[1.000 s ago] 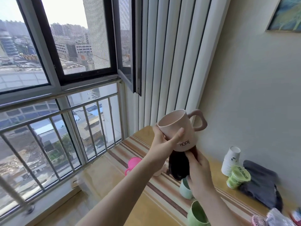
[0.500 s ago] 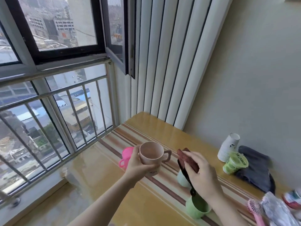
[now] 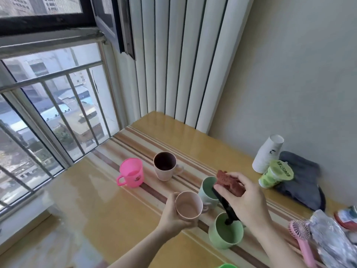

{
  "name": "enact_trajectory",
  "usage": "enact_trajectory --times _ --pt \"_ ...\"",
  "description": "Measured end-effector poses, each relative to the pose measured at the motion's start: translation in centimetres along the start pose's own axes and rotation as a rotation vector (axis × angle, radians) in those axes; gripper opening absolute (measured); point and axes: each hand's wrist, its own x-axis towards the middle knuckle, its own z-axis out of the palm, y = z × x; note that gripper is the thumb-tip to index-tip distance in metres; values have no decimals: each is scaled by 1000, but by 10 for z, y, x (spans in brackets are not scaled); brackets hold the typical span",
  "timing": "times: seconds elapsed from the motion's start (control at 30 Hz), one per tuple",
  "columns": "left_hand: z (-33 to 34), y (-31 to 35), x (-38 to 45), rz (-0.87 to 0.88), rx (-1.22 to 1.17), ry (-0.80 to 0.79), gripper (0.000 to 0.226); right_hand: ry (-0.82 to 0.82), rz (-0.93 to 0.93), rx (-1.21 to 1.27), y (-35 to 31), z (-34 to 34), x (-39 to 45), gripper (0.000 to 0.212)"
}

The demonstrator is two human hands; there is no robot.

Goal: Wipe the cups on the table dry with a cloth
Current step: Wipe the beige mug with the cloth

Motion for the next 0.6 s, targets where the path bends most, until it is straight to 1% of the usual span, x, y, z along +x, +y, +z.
enact_trajectory --times 0.07,0.17,0.27,0.33,0.43,0.47,0.5,0.53,0.6 --pt "10 -7 2 -3 20 -24 79 -15 7 22 10 -1 0 23" --pt "21 -17 1 36 8 -63 78 -23 0 23 22 -7 5 18" --pt "24 -21 -2 43 52 -94 83 -38 -4 37 27 -15 11 20" --pt "18 -16 -3 25 127 -162 95 -39 -3 39 27 -18 16 18" --pt "-6 0 -3 -63 265 -272 131 -50 9 54 22 -21 23 17" --pt "-18 8 -1 -91 292 -283 132 -57 13 60 20 -21 26 15" --pt "-30 15 4 -97 297 -271 128 -64 19 68 19 -21 30 13" --pt "-43 23 10 -89 271 -221 122 -69 25 76 18 -20 34 11" --pt "-63 36 28 -46 199 -13 107 -77 40 92 16 -15 42 9"
